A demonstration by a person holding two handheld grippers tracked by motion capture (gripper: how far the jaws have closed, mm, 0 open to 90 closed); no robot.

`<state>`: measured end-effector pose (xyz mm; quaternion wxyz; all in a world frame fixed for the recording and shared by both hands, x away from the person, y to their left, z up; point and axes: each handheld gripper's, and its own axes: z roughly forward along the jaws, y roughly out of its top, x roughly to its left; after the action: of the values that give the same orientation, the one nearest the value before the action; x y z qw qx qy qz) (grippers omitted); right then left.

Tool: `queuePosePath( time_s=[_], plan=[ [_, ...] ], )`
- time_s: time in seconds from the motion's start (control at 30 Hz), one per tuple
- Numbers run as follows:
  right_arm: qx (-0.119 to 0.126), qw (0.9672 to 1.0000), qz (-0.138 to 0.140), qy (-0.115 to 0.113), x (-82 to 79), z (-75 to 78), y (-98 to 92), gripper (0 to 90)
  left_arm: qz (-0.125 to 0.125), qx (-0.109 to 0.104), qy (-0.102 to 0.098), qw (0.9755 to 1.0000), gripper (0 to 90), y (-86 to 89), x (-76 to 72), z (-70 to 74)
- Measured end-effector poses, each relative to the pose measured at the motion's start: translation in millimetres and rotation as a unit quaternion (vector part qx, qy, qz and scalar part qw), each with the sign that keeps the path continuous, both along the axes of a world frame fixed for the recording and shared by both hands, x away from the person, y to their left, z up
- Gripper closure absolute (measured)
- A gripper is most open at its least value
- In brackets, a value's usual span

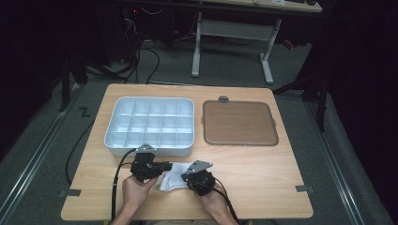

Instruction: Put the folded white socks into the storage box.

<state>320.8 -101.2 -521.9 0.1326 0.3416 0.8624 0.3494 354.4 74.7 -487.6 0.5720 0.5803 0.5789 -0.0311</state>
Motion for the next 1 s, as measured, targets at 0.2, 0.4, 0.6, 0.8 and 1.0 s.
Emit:
queuePosePath(
  time_s=[0.2, 0.4, 0.6, 0.8, 1.0],
  plan=[
    [-0.006, 0.9999, 0.009, 0.004, 3.4, 1.1, 8.4, 90.0, -0.010, 0.001, -0.005, 0.9999, 85.0, -3.5, -0.2, 8.9],
    [-0.009, 0.9998, 0.019, 0.005, 8.1, 1.4, 17.8, 90.0, -0.010, -0.007, -0.006, 0.9999, 85.2, -6.7, 1.5, 12.0],
    [-0.006, 0.9996, 0.025, 0.008, 10.0, 1.4, 20.8, 90.0, -0.008, -0.015, 0.004, 0.9999, 85.1, -9.8, 7.2, 8.6],
    [0.005, 0.9999, 0.014, -0.001, 4.4, 9.4, 12.7, 85.7, 0.003, 0.004, 0.004, 1.0000, 85.2, -9.5, 9.0, 5.7],
    [0.028, 0.9986, -0.030, -0.032, -2.1, 26.4, -17.1, 82.3, 0.004, 0.018, 0.001, 0.9998, 85.2, -9.4, 7.3, 4.3]
  ],
)
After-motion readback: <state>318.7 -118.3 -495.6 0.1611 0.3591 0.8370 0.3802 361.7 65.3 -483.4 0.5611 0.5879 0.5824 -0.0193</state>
